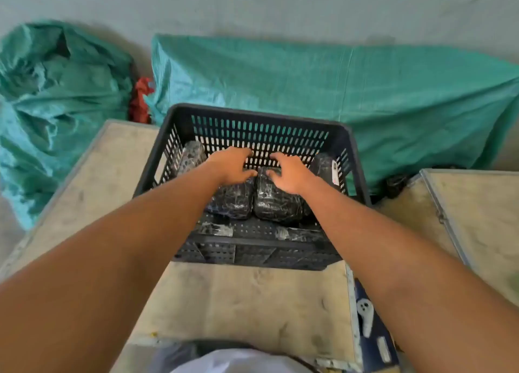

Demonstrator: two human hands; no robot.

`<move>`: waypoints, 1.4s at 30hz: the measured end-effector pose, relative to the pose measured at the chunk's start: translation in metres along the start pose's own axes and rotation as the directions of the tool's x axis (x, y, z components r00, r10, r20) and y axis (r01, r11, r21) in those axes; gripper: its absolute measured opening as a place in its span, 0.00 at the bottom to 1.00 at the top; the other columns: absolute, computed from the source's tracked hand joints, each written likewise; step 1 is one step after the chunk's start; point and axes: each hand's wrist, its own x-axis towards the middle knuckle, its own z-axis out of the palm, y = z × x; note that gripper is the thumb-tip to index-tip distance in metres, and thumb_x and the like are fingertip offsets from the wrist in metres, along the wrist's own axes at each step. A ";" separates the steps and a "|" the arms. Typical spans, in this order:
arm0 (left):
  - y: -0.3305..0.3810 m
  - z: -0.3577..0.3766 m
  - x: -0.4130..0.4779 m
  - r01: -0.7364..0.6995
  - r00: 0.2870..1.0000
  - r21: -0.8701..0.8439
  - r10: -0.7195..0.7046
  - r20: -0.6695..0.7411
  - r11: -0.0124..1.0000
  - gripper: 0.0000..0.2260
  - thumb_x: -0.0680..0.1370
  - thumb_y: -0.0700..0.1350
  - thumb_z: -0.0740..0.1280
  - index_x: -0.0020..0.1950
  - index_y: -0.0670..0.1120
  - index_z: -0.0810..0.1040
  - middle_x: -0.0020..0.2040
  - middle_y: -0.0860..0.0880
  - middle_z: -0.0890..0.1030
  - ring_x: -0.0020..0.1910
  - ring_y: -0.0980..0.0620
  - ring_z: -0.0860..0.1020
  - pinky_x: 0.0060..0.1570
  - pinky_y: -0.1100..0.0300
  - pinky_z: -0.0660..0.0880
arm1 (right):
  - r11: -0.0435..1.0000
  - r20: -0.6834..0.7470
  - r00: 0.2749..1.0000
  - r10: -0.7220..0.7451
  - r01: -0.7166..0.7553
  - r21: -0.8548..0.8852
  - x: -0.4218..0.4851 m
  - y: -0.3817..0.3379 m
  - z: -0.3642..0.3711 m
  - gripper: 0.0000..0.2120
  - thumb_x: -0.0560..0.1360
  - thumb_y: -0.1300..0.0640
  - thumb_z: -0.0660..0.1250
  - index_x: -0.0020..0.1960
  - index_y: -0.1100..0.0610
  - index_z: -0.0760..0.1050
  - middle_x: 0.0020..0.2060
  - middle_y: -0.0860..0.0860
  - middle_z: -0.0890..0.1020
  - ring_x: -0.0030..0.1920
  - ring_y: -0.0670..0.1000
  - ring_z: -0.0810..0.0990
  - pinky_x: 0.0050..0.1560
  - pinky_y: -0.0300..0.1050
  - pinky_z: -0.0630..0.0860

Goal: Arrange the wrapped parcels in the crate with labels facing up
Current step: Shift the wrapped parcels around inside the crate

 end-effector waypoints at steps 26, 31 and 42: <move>-0.022 0.104 0.008 0.073 0.896 0.008 -0.069 0.438 0.997 0.47 0.76 0.28 0.63 0.82 0.57 0.39 0.80 0.49 0.32 0.78 0.40 0.32 0.76 0.35 0.50 | 0.897 0.293 0.928 0.231 -0.087 -0.433 0.024 0.050 0.088 0.64 0.67 0.57 0.82 0.83 0.56 0.35 0.80 0.68 0.38 0.78 0.73 0.39 0.77 0.68 0.49; -0.029 0.100 0.010 0.142 0.916 -0.173 -0.063 0.396 0.975 0.47 0.75 0.29 0.67 0.82 0.57 0.44 0.81 0.52 0.38 0.78 0.42 0.35 0.75 0.37 0.57 | 0.979 0.311 0.947 0.085 -0.022 -0.202 0.025 0.060 0.047 0.53 0.64 0.51 0.83 0.82 0.48 0.60 0.74 0.58 0.73 0.71 0.61 0.73 0.71 0.55 0.72; -0.019 0.077 0.012 0.057 0.996 -0.598 -0.004 0.090 0.800 0.54 0.76 0.53 0.74 0.74 0.68 0.27 0.80 0.43 0.57 0.56 0.43 0.83 0.64 0.49 0.75 | 0.827 0.087 0.996 0.022 -0.067 0.558 0.019 0.068 -0.004 0.29 0.67 0.59 0.78 0.65 0.39 0.81 0.55 0.40 0.86 0.52 0.42 0.85 0.52 0.37 0.80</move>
